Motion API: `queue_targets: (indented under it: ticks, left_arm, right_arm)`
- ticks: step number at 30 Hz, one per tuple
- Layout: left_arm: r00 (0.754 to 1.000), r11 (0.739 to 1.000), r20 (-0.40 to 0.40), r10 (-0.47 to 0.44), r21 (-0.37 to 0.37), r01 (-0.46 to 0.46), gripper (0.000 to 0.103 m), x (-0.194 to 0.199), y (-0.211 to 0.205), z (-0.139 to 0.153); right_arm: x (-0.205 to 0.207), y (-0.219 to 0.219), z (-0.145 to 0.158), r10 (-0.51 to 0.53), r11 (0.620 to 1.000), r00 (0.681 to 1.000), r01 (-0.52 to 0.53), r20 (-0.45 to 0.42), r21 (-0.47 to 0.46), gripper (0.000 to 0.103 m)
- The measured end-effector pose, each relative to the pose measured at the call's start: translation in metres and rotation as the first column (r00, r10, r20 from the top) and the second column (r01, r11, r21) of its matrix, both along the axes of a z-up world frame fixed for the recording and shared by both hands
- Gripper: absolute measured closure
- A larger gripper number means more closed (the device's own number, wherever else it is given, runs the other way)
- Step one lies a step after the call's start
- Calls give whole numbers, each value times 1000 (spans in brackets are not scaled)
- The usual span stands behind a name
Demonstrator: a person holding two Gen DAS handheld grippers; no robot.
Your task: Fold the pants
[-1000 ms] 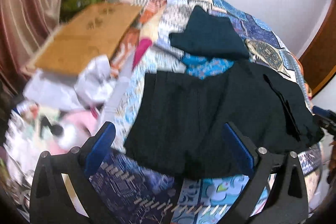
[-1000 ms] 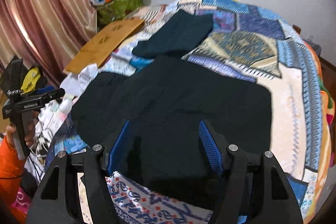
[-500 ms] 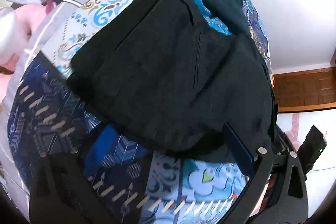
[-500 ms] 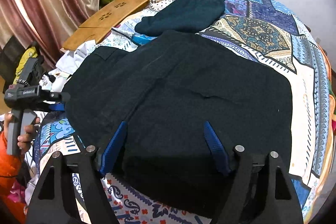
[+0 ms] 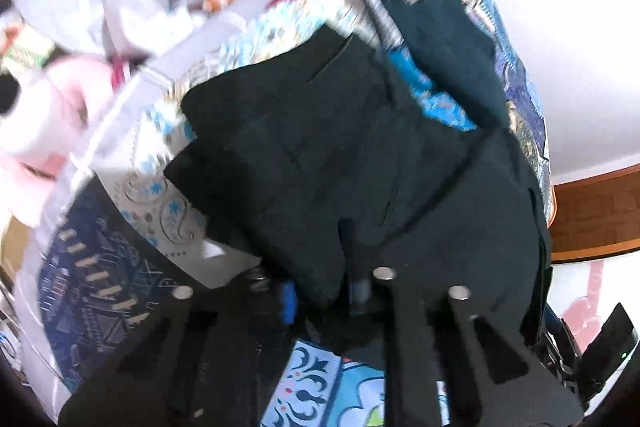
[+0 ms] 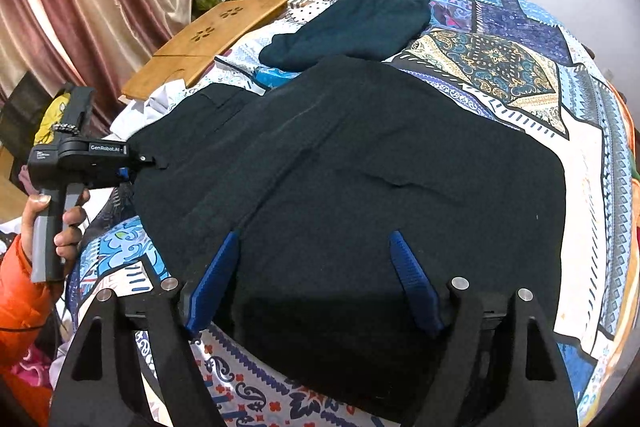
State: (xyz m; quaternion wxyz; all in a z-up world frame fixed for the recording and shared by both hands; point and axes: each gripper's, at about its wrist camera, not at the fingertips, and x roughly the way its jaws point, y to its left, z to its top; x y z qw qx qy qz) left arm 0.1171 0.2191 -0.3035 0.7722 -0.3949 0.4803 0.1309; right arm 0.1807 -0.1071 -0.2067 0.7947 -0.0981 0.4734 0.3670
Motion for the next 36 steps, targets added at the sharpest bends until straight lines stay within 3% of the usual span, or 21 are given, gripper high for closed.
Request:
queue_targets:
  ticks: [5,9,10,12,13,19,24,27,31,32,33,35,36]
  left_arm:
    - [985,980,144,-94,187,66,89,6,-18,76]
    - [953,924,219,-208,365,118,89,22,-52,139]
    - [937,901,246,-249,413,131,89,27,-67,159]
    - [911,883,292,-292,449,139,89,36,-83,182]
    - [884,869,325,-335,469,156,89,42,-99,199]
    - [771,813,388,-504,513,274,89,82,-175,244]
    - [663,729,356,-658,522,443,89,107,-252,234]
    - [636,685,295,-713,485,544,89,124,-288,206]
    - [589,601,152,-794,344,721,88,144,-333,143]
    - [569,574,119,-813,320,753,88,143,-345,131]
    - [533,526,69,-843,308,793,86,140,-356,118]
    - [481,452,-4,-877,332,828,81,129,-371,107]
    - [463,418,-42,-885,364,832,73,127,-378,109]
  right_arm:
    - [-1,-19,13,-60,997,997,58,49,49,27]
    - [4,-53,24,-149,984,988,144,46,106,27]
    - [5,-64,26,-171,980,984,166,44,113,27]
    - [5,-84,25,-214,972,976,208,45,109,27]
    - [5,-94,24,-239,967,970,233,44,99,27]
    - [-4,-139,9,-307,951,951,306,18,54,27]
    - [-11,-163,12,-339,938,941,337,12,87,27]
    - [-17,-174,18,-359,929,933,354,22,107,27]
    - [-26,-192,20,-392,913,920,387,17,130,27]
    - [-29,-196,20,-404,907,915,399,15,134,27]
    - [-32,-200,20,-413,903,911,408,10,138,27]
    - [-32,-205,18,-424,897,906,419,2,139,27]
    - [-33,-206,17,-429,895,903,425,-1,138,27]
